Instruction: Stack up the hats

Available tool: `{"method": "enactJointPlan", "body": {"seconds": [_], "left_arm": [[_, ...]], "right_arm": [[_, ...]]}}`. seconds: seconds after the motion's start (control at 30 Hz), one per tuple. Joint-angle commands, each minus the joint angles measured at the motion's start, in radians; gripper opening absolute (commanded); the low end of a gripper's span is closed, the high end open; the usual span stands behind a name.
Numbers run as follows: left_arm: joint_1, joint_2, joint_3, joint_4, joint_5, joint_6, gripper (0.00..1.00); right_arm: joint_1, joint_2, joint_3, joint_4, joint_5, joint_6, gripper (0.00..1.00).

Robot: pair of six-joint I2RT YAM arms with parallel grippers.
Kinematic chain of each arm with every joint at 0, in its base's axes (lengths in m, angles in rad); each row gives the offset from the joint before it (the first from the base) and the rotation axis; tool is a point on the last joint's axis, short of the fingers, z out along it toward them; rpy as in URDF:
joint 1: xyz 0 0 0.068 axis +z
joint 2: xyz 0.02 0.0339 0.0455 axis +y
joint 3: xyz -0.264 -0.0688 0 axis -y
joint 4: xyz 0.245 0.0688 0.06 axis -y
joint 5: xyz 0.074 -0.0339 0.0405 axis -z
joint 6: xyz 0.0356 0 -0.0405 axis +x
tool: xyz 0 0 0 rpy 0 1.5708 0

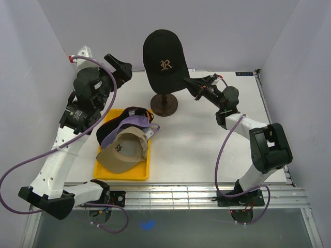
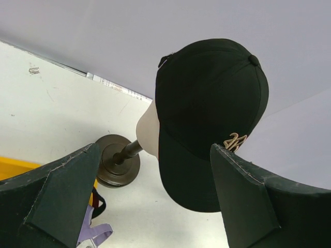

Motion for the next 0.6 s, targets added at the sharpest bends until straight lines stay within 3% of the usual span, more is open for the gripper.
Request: {"method": "enactJointPlan", "body": {"seconds": [0.0, 0.27, 0.57], "left_arm": [[-0.002, 0.003, -0.013, 0.011, 0.014, -0.006, 0.97], [0.0, 0.01, -0.021, 0.012, 0.012, -0.004, 0.98], [0.0, 0.015, -0.036, 0.018, 0.015, -0.007, 0.98]], "right_arm": [[0.015, 0.01, -0.044, -0.041, -0.038, -0.018, 0.19], [0.025, 0.045, -0.028, -0.035, -0.037, -0.037, 0.34], [0.027, 0.062, -0.024, -0.034, -0.043, -0.05, 0.38]]}}
